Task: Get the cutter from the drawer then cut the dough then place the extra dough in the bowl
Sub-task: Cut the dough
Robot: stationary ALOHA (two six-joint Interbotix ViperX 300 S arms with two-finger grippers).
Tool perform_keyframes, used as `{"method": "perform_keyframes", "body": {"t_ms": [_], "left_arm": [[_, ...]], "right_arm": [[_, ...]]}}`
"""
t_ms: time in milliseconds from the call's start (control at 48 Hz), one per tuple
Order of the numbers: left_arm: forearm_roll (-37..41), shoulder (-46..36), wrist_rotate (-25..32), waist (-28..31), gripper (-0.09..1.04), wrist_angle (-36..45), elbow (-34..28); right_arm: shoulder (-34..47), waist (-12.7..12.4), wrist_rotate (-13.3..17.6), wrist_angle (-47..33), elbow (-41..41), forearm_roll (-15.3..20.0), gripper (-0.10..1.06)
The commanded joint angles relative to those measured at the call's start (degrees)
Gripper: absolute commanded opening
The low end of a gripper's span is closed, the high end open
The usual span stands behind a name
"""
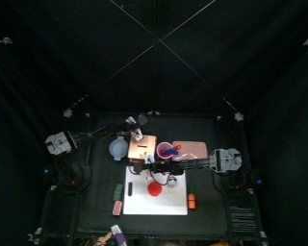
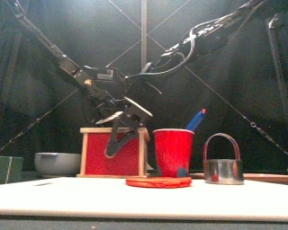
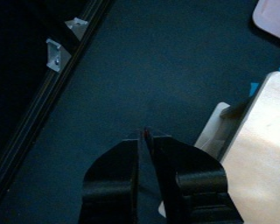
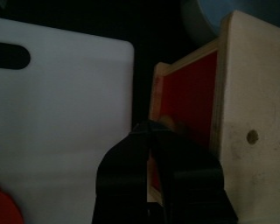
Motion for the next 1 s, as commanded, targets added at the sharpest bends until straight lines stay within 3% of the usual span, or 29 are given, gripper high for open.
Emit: {"method": "perform_keyframes", "body": {"t_ms": [21,229,833,1000], "left_arm": [[0.0,-0.4,0.1,-0.2,0.57,0.1,-0.2],[-0.1,-1.0,0.0,-0.1,0.57,0.1,1.2],[-0.1,-1.2,0.1,-0.1,0.57,-1.3,1.1],[0.0,-2.2,0.1,-0.1,0.57,-1.5,1.1]], "right_arm": [[-2.2,-1.7,-0.2,2.4,-0.6,-0.3,0.18],[-3.3,-1.5,-0.3,4.7,0.7,-0.3,0.18],[-2.9,-1.0,-0.4,1.7,-1.8,-0.3,0.18],[-3.6,0.3,-0.2,1.9,-1.1,0.3,0.18]]}}
